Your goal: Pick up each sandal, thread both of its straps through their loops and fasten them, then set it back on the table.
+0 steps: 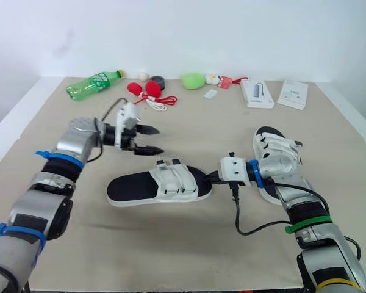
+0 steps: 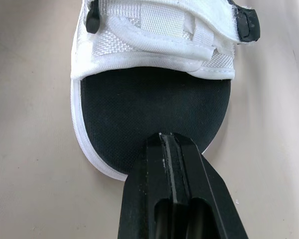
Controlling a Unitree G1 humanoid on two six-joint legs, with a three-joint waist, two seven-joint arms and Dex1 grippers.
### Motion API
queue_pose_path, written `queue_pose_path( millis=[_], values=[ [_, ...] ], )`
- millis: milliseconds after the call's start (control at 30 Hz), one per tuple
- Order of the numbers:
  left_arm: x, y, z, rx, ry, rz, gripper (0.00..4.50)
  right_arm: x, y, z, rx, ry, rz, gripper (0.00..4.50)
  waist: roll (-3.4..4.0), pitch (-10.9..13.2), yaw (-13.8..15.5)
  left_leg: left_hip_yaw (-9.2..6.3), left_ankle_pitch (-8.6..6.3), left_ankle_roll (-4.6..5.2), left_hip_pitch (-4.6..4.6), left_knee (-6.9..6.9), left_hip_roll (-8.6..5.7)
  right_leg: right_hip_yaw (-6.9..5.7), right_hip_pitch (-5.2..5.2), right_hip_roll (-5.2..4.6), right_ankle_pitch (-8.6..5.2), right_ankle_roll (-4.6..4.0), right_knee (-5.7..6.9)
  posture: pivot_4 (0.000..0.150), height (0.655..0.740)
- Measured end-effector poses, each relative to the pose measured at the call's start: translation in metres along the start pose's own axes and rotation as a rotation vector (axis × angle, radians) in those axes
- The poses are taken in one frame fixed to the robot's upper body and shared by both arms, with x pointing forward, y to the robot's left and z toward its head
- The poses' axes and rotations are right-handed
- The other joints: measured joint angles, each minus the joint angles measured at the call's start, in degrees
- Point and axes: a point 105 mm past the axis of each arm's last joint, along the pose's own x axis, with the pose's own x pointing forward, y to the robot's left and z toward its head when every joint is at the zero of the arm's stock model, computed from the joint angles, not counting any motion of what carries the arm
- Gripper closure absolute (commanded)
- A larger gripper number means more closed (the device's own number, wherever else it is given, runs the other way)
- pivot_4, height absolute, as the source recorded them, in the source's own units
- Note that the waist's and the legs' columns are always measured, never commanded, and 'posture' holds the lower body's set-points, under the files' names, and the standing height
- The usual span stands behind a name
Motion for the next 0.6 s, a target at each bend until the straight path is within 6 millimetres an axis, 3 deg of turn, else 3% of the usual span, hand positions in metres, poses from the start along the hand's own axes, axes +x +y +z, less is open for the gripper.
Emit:
queue_pose_path(
  millis=[100,133,167,200,233,367,533,600],
  values=[
    [-0.023,-0.010,0.010,0.044,-0.083,-0.028,0.02,-0.004,-0.001,0.000,0.107,-0.039,-0.033,4.50,0.03,-0.01,0.03,0.04,-0.01,0.00,0.00,-0.01,-0.03,-0.01,-0.01,-0.11,0.16,-0.30,0.02,0.150,0.7400],
    [-0.028,-0.021,0.004,0.060,-0.091,-0.056,0.00,-0.009,-0.002,-0.002,0.185,-0.070,-0.071,4.19,0.07,-0.01,-0.01,0.07,-0.04,0.00,0.00,-0.06,-0.06,-0.01,-0.01,-0.23,0.14,-0.34,0.02,0.150,0.7400],
    [-0.031,-0.027,-0.005,0.048,-0.086,-0.073,0.00,-0.014,-0.003,-0.003,0.242,-0.090,-0.101,4.19,0.08,-0.01,0.03,0.08,-0.05,0.00,0.01,-0.05,-0.07,-0.03,-0.02,-0.26,0.12,-0.36,0.05,0.150,0.7400],
    [-0.033,-0.036,-0.016,0.050,-0.075,-0.087,0.00,-0.021,-0.006,0.001,0.312,-0.148,-0.142,3.83,0.09,0.01,0.06,0.06,-0.05,0.00,-0.07,-0.05,-0.07,-0.05,-0.09,-0.26,0.12,-0.36,0.06,0.150,0.7400],
    [-0.035,-0.051,-0.034,0.042,-0.059,-0.117,0.00,-0.041,-0.010,0.012,0.405,-0.233,-0.201,3.44,0.12,0.03,0.10,0.00,-0.05,0.00,-0.21,-0.05,-0.07,-0.07,-0.20,-0.42,0.10,-0.40,0.09,0.150,0.7400],
    [-0.034,-0.063,-0.029,0.135,-0.054,-0.137,0.00,-0.067,-0.008,0.032,0.508,-0.342,-0.225,2.21,0.11,0.04,0.41,-0.14,-0.03,-0.02,-0.32,0.02,-0.06,-0.25,-0.27,-0.32,0.10,-0.43,0.13,0.150,0.7400],
    [-0.032,-0.079,-0.046,0.256,0.016,-0.188,0.00,-0.083,0.013,0.046,0.600,-0.432,-0.195,0.04,0.13,0.03,0.40,0.01,-0.04,-0.01,-0.14,0.00,-0.01,-0.22,-0.18,-0.34,0.00,-0.38,0.12,0.150,0.7400],
    [-0.027,-0.085,-0.051,0.279,0.032,-0.217,0.00,-0.080,0.019,0.050,0.594,-0.431,-0.173,0.04,0.13,0.03,0.34,0.02,-0.04,-0.01,-0.15,0.02,0.01,-0.23,-0.19,-0.31,-0.10,-0.20,0.13,0.150,0.7400]
  ],
)
